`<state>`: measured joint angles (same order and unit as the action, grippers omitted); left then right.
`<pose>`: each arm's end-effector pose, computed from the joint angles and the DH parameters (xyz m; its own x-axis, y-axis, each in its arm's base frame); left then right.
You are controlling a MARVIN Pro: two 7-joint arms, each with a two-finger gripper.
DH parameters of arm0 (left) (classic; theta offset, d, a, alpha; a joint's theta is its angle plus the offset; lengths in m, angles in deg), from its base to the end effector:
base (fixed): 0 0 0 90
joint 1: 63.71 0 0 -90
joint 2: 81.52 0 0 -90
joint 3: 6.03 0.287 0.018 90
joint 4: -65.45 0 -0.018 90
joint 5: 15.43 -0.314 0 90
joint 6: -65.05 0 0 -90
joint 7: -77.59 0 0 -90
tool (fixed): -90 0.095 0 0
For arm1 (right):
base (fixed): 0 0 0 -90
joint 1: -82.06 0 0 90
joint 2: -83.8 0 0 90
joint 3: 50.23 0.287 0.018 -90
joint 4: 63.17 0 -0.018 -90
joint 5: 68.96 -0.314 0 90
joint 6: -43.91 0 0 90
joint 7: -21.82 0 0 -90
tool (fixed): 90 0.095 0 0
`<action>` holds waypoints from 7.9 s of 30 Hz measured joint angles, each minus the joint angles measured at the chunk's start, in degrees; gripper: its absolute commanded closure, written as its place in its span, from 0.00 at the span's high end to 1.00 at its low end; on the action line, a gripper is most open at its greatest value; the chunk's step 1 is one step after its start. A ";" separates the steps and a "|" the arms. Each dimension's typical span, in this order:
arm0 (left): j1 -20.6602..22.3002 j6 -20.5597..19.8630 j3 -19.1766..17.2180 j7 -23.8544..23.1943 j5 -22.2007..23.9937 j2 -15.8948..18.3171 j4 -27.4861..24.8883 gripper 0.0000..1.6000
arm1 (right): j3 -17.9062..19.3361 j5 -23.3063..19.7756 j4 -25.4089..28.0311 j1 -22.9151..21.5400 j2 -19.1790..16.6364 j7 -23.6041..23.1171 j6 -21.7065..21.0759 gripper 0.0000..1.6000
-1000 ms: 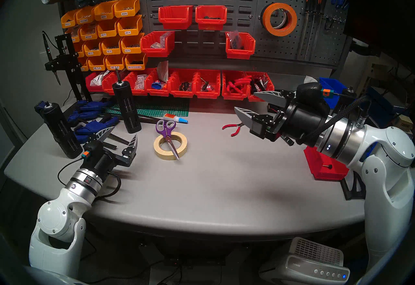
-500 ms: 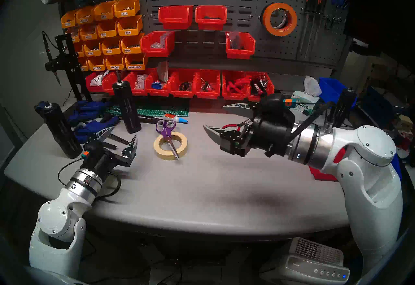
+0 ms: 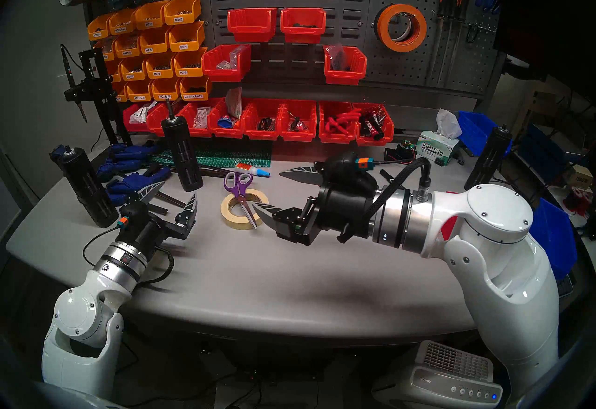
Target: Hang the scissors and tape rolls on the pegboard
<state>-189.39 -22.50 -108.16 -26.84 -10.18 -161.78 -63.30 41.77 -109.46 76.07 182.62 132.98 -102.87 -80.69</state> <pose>0.2562 0.0556 -0.2249 -0.1108 -0.1745 0.9784 -0.1810 -0.9645 -0.1925 0.2663 0.0382 -0.0984 0.0600 0.1467 0.9874 0.8986 -0.4386 0.0106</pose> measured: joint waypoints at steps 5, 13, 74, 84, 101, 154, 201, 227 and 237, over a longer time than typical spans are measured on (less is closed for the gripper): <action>0.00 0.00 0.00 0.00 0.00 0.00 0.00 1.00 | -5.26 1.79 -0.06 -2.54 0.99 2.04 -2.21 1.00; 0.00 0.00 0.00 0.00 0.00 0.00 0.00 1.00 | -13.05 5.45 -0.19 -6.71 3.07 5.72 -6.08 1.00; -0.01 0.01 0.00 0.00 -0.01 0.00 -0.03 1.00 | -34.52 9.84 -9.45 -29.45 6.68 22.05 -20.57 0.84; -0.02 0.01 0.00 0.00 -0.01 -0.01 -0.03 1.00 | -38.43 6.86 -12.94 -32.61 7.18 24.73 -20.55 0.80; -0.02 0.01 0.00 0.00 -0.01 -0.01 -0.03 1.00 | -41.93 2.39 -16.77 -38.30 6.74 28.77 -20.54 0.71; -0.02 0.01 -0.01 0.00 -0.01 -0.01 -0.03 1.00 | -55.00 -11.56 -21.93 -51.32 4.00 37.57 -20.48 0.62; -0.02 0.01 0.00 0.00 -0.01 -0.01 -0.03 1.00 | -59.24 -18.36 -23.64 -56.62 2.12 40.51 -20.43 0.26; -0.02 0.01 -0.01 0.00 -0.01 -0.01 -0.03 1.00 | -58.92 -18.94 -21.21 -57.55 -0.93 40.60 -20.21 0.00; -0.02 0.01 -0.01 0.00 -0.01 -0.01 -0.03 1.00 | -55.81 -21.56 -18.50 -56.07 -3.08 41.68 -18.13 0.00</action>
<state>-189.41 -22.49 -108.17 -26.84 -10.19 -161.79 -63.33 -14.04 -131.03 57.57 126.55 129.90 -61.19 -98.83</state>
